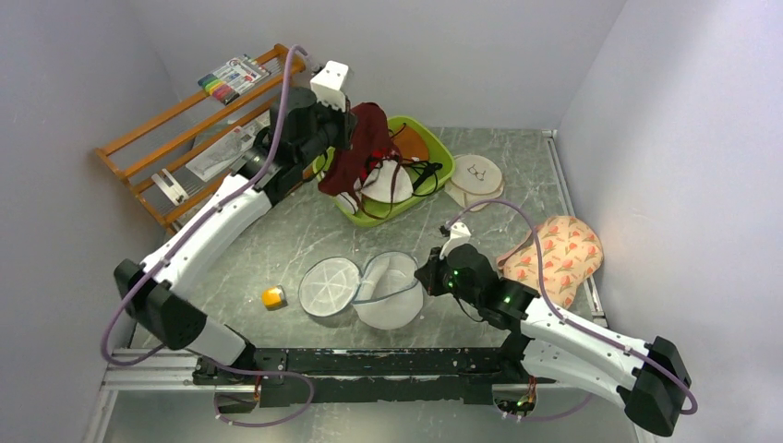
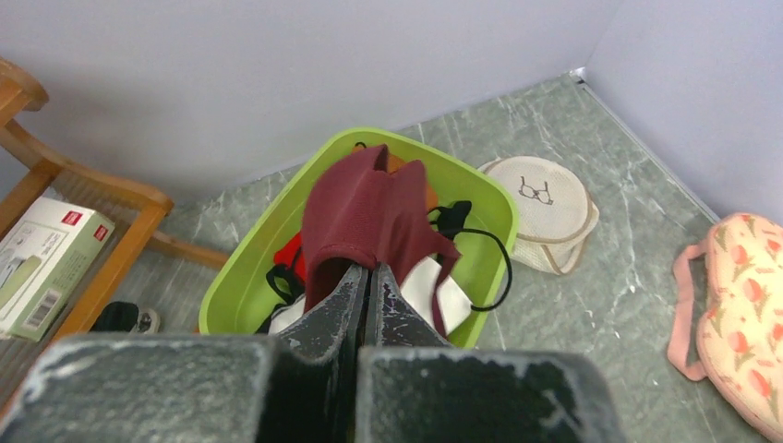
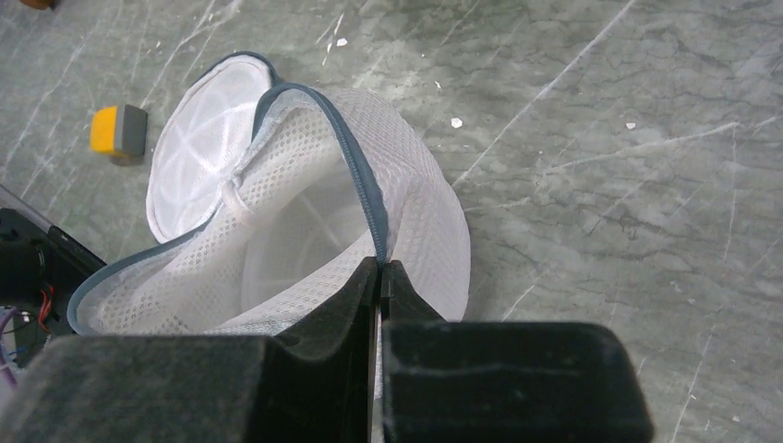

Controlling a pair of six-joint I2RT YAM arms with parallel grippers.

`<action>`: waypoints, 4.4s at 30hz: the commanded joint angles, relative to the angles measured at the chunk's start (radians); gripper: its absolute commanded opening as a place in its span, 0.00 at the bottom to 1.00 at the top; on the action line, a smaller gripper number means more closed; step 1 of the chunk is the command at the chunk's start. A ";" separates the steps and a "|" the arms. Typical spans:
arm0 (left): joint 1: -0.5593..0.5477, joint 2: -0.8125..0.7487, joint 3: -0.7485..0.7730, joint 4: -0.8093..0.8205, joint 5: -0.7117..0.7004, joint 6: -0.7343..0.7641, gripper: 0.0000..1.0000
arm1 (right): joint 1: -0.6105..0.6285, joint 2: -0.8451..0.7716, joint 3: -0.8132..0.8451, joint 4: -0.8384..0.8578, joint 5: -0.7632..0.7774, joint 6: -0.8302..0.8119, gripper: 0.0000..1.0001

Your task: Unzip the laundry bag and remove the bra

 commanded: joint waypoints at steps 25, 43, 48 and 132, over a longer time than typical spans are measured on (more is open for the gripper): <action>0.072 0.589 0.421 -0.112 0.270 0.115 0.07 | -0.001 0.006 0.042 -0.014 0.073 -0.050 0.00; 0.161 0.983 0.587 -0.234 0.394 0.080 0.07 | -0.003 -0.023 0.070 -0.068 0.127 -0.062 0.00; 0.161 0.928 0.572 -0.243 0.416 0.044 0.12 | -0.003 -0.007 0.070 -0.046 0.117 -0.063 0.00; 0.041 -0.209 -0.993 -0.098 0.003 -0.505 0.44 | -0.006 -0.087 0.015 -0.002 0.144 -0.094 0.25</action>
